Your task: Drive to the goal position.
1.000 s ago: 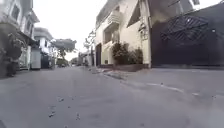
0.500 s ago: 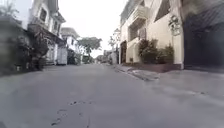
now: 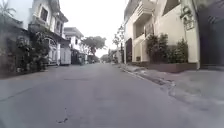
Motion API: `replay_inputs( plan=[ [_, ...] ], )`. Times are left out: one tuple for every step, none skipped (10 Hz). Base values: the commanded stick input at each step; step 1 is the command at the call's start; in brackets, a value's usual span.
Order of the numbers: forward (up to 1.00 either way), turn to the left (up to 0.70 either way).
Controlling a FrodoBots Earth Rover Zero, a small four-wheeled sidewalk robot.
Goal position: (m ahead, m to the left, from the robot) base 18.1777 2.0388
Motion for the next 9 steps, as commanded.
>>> replay_inputs(
  plan=[
    [1.0, 0.06],
    [1.0, 0.06],
    [1.0, 0.06],
    [1.0, 0.06],
    [1.0, 0.06],
    [1.0, 0.06],
    [1.0, 0.06],
    [1.0, 0.06],
    [1.0, 0.06]
  ],
)
